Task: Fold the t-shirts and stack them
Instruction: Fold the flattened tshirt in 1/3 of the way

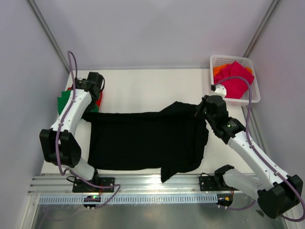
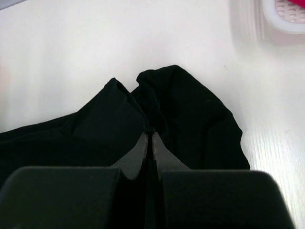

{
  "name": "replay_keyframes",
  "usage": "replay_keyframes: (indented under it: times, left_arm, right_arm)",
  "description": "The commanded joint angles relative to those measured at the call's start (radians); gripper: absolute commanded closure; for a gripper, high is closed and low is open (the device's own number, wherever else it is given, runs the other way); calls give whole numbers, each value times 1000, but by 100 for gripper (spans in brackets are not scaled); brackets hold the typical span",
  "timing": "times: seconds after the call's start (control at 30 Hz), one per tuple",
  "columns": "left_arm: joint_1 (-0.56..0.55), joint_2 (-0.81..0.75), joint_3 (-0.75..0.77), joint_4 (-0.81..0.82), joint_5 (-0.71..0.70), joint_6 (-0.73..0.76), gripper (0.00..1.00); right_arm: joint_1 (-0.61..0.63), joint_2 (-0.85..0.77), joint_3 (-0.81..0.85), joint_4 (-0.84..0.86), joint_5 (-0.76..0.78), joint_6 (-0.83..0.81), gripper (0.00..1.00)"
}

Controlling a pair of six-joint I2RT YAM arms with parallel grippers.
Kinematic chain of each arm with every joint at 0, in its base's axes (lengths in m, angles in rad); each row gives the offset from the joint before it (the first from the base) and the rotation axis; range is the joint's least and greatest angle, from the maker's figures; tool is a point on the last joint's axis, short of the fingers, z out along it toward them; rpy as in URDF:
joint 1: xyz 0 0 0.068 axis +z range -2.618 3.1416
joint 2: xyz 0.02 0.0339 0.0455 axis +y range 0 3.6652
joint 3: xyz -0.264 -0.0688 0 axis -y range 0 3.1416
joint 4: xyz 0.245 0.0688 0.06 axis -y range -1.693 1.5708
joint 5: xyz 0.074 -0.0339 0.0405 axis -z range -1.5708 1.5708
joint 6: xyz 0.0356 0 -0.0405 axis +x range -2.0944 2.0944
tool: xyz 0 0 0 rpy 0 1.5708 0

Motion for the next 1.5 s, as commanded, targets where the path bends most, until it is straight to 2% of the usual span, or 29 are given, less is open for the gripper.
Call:
replay_keyframes:
  times: [0.0,0.3,0.6,1.07,1.27,1.47]
  left_arm:
    - [6,-18,-50,-18,49,-51,100]
    - [6,-29,-168,-38,87,-127,100]
    - [6,-24,-186,-58,73,-146,100]
    - [5,-60,-285,-124,130,-190,100]
    - [3,-89,-315,-127,165,-206,100]
    - [-4,-130,-332,-148,259,-230,100]
  right_arm:
    - [12,-20,-22,17,16,46,97]
    - [16,-10,-5,27,9,46,97]
    - [21,36,33,30,0,46,97]
    - [27,36,-22,73,31,103,97]
    - [27,47,-2,51,23,106,97]
    - [27,50,41,-32,32,143,97]
